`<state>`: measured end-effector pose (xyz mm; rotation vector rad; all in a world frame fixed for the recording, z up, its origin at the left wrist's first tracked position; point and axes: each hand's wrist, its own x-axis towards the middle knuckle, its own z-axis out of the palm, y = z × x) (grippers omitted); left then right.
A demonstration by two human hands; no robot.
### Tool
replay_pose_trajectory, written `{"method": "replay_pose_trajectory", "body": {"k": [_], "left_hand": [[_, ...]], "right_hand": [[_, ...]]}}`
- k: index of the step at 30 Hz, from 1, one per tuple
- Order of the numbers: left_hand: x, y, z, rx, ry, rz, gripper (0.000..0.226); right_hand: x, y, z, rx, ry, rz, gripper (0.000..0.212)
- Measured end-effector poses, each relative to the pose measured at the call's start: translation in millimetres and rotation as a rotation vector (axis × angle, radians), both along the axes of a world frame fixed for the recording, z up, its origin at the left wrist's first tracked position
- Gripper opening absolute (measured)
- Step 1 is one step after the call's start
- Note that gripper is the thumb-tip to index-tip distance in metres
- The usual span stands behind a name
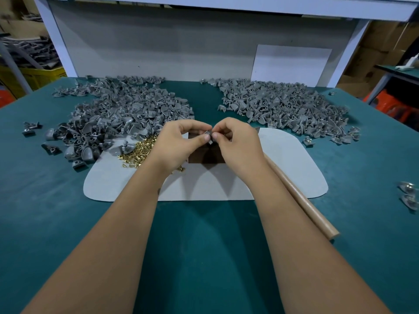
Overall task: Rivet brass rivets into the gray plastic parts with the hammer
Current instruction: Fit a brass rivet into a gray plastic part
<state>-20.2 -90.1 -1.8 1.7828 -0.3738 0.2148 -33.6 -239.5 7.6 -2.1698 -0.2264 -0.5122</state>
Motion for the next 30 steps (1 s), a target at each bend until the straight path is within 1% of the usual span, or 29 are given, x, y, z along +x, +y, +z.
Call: {"method": "replay_pose_trajectory", "body": {"k": [3, 7, 9, 12, 14, 16, 19, 21, 25, 30], "left_hand": [[-0.3, -2.2, -0.4, 0.004, -0.005, 0.011, 0.020], [1.4, -7.3, -4.3, 0.012, 0.013, 0.092, 0.014], [1.6, -10.5, -4.3, -0.014, 0.016, 0.146, 0.015], [0.5, -13.5, -1.7, -0.087, 0.005, 0.199, 0.018], [-0.9, -13.8, 0.0, -0.090, 0.003, 0.214, 0.019], [-2.5, -12.4, 1.4, -0.104, 0.025, 0.202, 0.020], [-4.4, -9.1, 3.1, -0.145, 0.086, 0.130, 0.022], [-4.8, -7.1, 2.6, -0.164, 0.113, 0.081, 0.027], [-2.8, -4.6, 1.1, -0.209, 0.113, 0.030, 0.034], [-0.5, -1.6, -1.2, -0.267, 0.134, -0.009, 0.027]], "right_hand": [[-0.2, 1.1, -1.2, 0.016, -0.012, 0.000, 0.015], [-3.4, 3.6, -2.2, 0.137, -0.048, 0.009, 0.014], [-5.1, 6.4, -1.4, 0.215, -0.078, 0.008, 0.018], [-6.9, 12.1, 0.4, 0.334, -0.075, 0.042, 0.026], [-7.2, 13.3, 0.5, 0.393, -0.064, 0.063, 0.026], [-7.4, 12.9, -0.1, 0.438, -0.041, 0.081, 0.024], [-6.2, 11.5, -1.0, 0.488, -0.004, 0.075, 0.023], [-4.8, 10.9, -1.2, 0.528, 0.014, 0.073, 0.022], [-3.1, 9.5, -1.0, 0.556, 0.011, 0.082, 0.021], [-2.3, 8.7, 0.1, 0.535, 0.019, 0.080, 0.021]]}}
